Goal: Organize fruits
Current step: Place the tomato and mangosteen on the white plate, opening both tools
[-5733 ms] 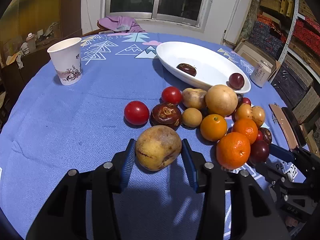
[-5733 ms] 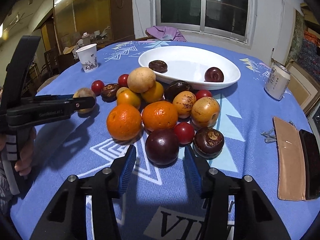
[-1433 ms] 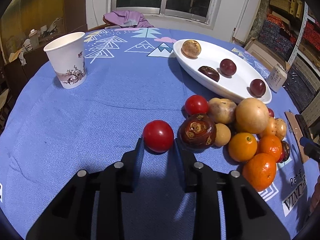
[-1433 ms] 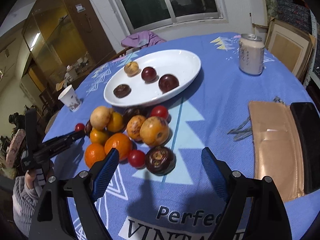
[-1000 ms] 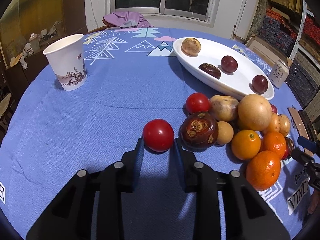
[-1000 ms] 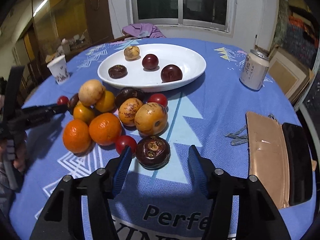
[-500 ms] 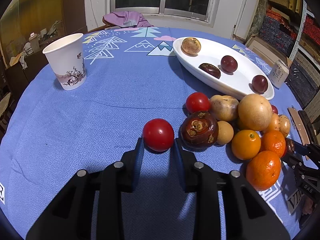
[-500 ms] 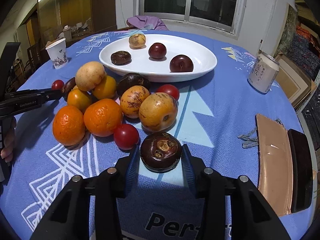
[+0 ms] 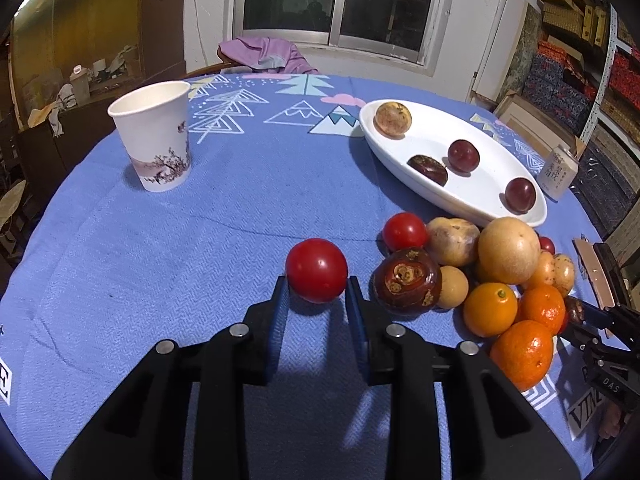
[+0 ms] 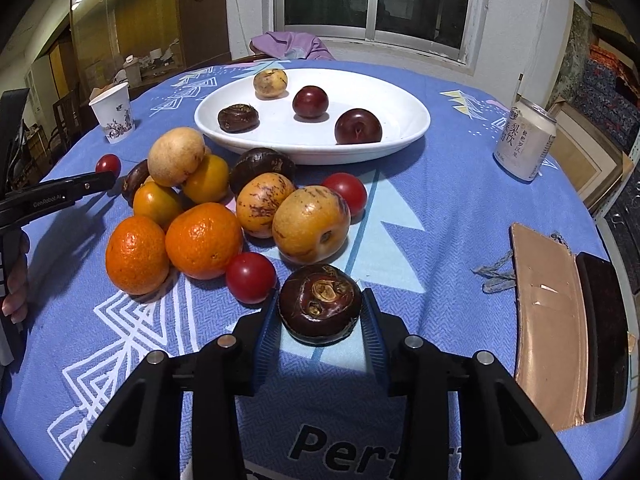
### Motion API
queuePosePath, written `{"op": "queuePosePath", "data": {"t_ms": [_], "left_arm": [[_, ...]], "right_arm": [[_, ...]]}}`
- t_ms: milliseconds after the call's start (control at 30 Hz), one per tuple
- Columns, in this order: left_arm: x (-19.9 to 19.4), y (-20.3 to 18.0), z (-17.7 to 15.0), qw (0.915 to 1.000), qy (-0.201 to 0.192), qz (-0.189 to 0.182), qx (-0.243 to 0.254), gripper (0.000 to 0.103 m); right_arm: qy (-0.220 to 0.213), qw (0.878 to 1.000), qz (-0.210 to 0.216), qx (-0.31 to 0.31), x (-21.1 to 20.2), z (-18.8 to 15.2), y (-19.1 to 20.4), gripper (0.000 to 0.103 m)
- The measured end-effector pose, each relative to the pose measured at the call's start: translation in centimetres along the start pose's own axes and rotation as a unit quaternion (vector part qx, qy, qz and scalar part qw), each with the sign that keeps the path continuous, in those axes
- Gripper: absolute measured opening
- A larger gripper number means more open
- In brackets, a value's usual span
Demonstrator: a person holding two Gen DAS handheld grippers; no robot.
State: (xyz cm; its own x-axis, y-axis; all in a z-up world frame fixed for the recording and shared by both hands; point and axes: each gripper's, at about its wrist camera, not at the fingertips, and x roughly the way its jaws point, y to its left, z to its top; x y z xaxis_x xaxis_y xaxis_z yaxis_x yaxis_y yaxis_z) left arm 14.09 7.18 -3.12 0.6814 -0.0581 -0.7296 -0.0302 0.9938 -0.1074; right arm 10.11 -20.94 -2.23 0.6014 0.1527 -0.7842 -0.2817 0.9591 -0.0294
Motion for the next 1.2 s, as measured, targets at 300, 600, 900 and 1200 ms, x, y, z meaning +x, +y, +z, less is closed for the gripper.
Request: {"op": "queuePosePath", "data": {"t_ms": [300, 600, 900, 1200], "left_arm": [[-2.9, -1.7, 1.4, 0.9993, -0.034, -0.009, 0.015, 0.028], [-0.7, -6.5, 8.1, 0.9985, -0.033, -0.024, 0.036, 0.028], [6.9, -8.7, 12.4, 0.9986, 0.016, -0.017, 0.047, 0.028], [10.7, -9.1, 12.8, 0.9979, 0.035, -0.018, 0.052, 0.051]], "right_arm": [[-0.052, 0.996, 0.016, 0.065, -3.0, 1.4, -3.1, 0.041], [-0.071, 0.992, 0.038, 0.093, -2.6, 9.8, -4.1, 0.041], [-0.038, 0.993, 0.032, 0.107, 4.3, 14.6, -4.4, 0.041], [-0.009, 0.994, 0.025, 0.109, 8.4, 15.1, -5.0, 0.042]]}}
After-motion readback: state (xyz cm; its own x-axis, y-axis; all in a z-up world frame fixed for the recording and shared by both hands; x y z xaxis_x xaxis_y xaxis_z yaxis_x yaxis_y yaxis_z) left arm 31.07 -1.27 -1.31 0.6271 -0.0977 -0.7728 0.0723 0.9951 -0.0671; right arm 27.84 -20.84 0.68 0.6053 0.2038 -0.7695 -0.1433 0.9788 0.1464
